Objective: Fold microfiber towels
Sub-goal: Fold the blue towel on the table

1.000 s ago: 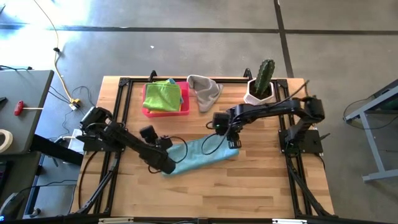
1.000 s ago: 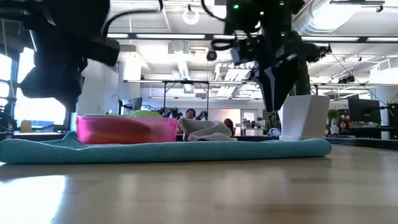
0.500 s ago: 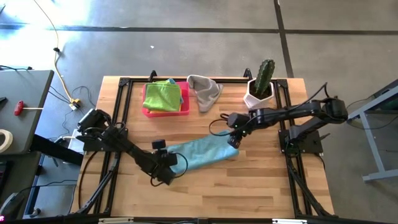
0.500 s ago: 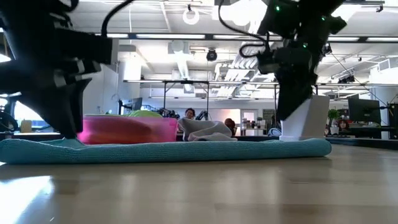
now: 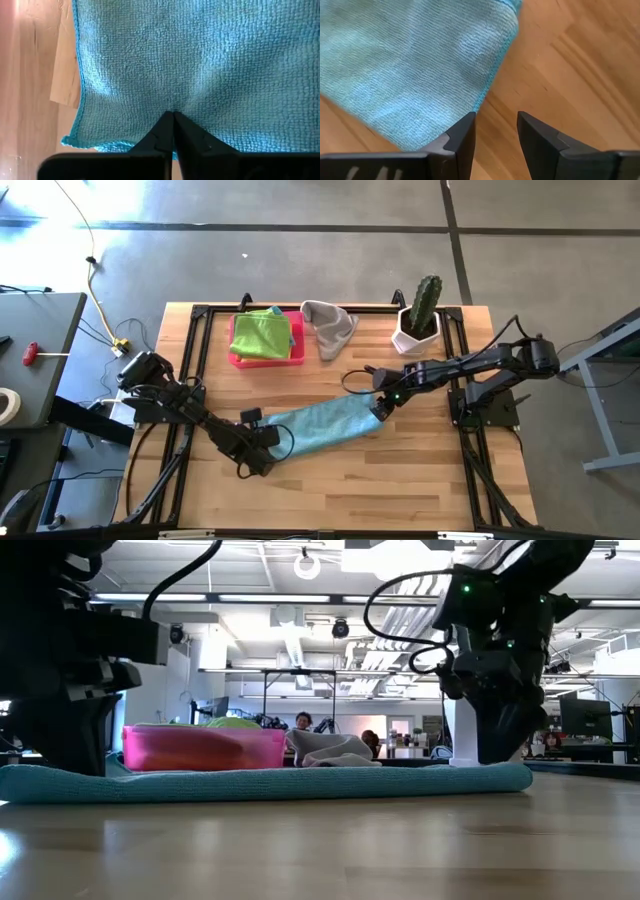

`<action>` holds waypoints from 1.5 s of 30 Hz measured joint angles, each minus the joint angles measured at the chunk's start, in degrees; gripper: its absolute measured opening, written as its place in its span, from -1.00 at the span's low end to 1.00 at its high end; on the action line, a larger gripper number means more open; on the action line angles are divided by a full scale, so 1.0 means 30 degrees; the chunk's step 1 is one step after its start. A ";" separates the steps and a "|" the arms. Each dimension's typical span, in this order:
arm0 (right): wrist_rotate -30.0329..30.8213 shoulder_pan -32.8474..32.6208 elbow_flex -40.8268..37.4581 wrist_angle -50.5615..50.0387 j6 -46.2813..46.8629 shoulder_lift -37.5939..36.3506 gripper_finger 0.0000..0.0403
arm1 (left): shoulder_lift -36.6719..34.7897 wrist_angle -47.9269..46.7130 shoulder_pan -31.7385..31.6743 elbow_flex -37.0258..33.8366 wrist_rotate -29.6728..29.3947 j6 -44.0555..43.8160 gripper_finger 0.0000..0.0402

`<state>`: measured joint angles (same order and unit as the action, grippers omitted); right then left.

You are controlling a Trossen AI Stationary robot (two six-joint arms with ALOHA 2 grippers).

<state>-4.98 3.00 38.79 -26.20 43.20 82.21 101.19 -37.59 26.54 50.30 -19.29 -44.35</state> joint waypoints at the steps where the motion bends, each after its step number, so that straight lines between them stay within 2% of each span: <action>1: -0.0035 0.0012 -0.0152 0.0234 0.0139 -0.0002 -0.31 | 0.0000 0.0027 0.0131 -0.0001 0.0000 -0.0094 -0.99; 5: -0.0405 0.0148 -0.0241 0.1219 0.0168 0.0016 -0.25 | 0.0213 0.1144 0.0733 0.0494 0.0579 -0.0318 -0.99; 9: -0.0537 0.0258 -0.0241 0.2968 0.0218 0.0016 -0.11 | 0.0234 0.2895 0.1154 0.0578 0.1626 -0.0512 -1.00; 15: -0.0088 0.0501 -0.0241 0.2419 0.1315 0.0227 0.07 | 0.0313 0.4944 0.1491 0.0544 0.2433 -0.0430 -1.00; 21: -0.0063 0.0498 -0.0184 0.2832 0.1603 0.1666 0.09 | 0.0328 0.4764 0.1538 0.0542 0.2033 -0.0359 -1.00; 24: -0.0678 0.0535 -0.0136 0.3187 0.1626 0.2434 0.09 | 0.0335 0.4731 0.1538 0.0549 0.1874 -0.0352 -1.00; 33: -0.0881 -0.0135 0.0439 0.4082 0.1117 0.2822 0.09 | 0.0342 0.4665 0.1538 0.0556 0.1453 -0.0136 -1.00; 39: -0.0877 -0.0622 0.0517 0.4525 0.0679 0.2857 -0.05 | 0.0342 0.4657 0.1517 0.0555 0.1360 0.0188 -1.00; 45: -0.1739 -0.0943 0.0517 0.4824 0.0585 0.2907 -0.40 | 0.0342 0.4541 0.1513 0.0549 0.1158 0.0191 -1.00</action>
<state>-10.20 0.17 40.34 -11.73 44.95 90.93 102.21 -23.97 31.08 51.94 -15.81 -43.78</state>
